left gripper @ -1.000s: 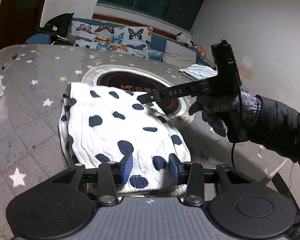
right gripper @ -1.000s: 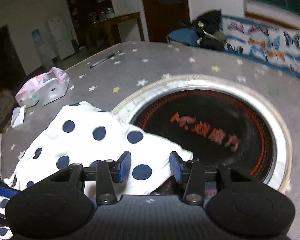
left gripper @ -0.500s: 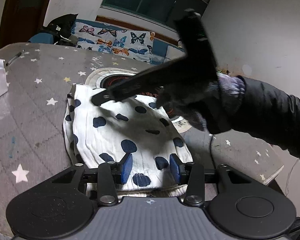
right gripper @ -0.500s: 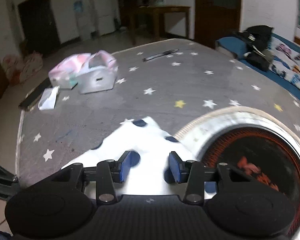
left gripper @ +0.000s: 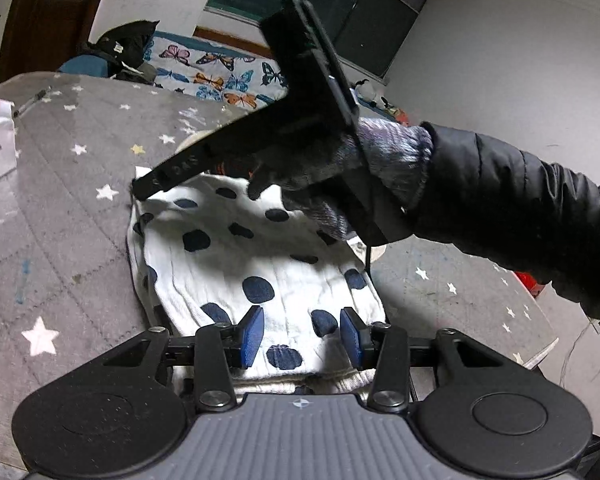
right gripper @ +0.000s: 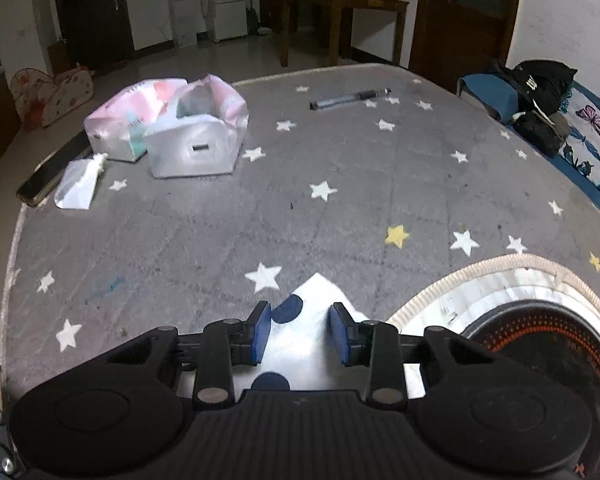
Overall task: Fold clothes
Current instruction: 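Smooth the folded pants with the right gripper while the left gripper holds the folded edge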
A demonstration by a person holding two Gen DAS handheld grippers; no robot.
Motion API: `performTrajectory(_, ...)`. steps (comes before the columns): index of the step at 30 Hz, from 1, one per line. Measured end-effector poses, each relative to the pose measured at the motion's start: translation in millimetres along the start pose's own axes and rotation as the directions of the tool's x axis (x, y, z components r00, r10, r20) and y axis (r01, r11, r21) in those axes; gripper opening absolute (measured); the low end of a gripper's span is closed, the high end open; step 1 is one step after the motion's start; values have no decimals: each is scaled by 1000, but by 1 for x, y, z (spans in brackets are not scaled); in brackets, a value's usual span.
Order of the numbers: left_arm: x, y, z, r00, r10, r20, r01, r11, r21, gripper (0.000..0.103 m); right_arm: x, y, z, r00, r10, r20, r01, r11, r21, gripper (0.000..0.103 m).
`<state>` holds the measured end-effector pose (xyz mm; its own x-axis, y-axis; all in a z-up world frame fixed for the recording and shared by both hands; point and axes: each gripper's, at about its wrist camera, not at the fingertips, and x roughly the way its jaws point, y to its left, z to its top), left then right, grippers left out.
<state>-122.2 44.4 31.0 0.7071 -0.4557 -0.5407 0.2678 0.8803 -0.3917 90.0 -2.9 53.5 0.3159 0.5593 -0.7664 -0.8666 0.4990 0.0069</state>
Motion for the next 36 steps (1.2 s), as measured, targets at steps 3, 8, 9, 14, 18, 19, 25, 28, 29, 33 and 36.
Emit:
performTrajectory(3,-10,1,4,1000,15,27,-15,1000,4,47,-20,-2,-4,1000,-6,25,6,1000,11,33)
performTrajectory(8,-16,13,11,996,68,59,-66,997,-28,47,-56,-3,-22,998,-23,55,22,1000,18,33)
performTrajectory(9,-16,16,12,995,80,61,-78,996,-38,47,-62,-2,-27,998,-23,58,22,1000,21,33)
performTrajectory(14,-9,26,9,992,126,33,-123,990,-72,46,-78,10,-58,999,-3,43,2,1000,8,34)
performTrajectory(18,-4,26,1,990,142,-4,-142,988,-65,46,-72,24,-77,1000,-4,12,4,1000,-29,40)
performTrajectory(19,-6,26,1,990,144,-3,-144,987,-66,47,-69,28,-82,1000,-14,5,14,999,-47,40)
performTrajectory(25,-15,27,1,984,177,7,-176,982,-66,52,-86,28,-91,998,-33,56,35,999,-39,45)
performTrajectory(28,-15,27,-2,983,182,-9,-182,980,-77,53,-95,21,-97,997,-48,67,49,999,-13,47)
performTrajectory(29,-15,26,-4,983,182,-15,-183,980,-82,54,-97,18,-99,996,-55,68,55,998,-4,48)
performTrajectory(33,-17,24,-8,983,183,-21,-184,977,-110,62,-106,2,-103,993,-89,79,86,996,37,48)
performTrajectory(36,-21,21,-9,984,178,-26,-180,974,-137,68,-109,-13,-103,987,-130,90,124,990,72,48)
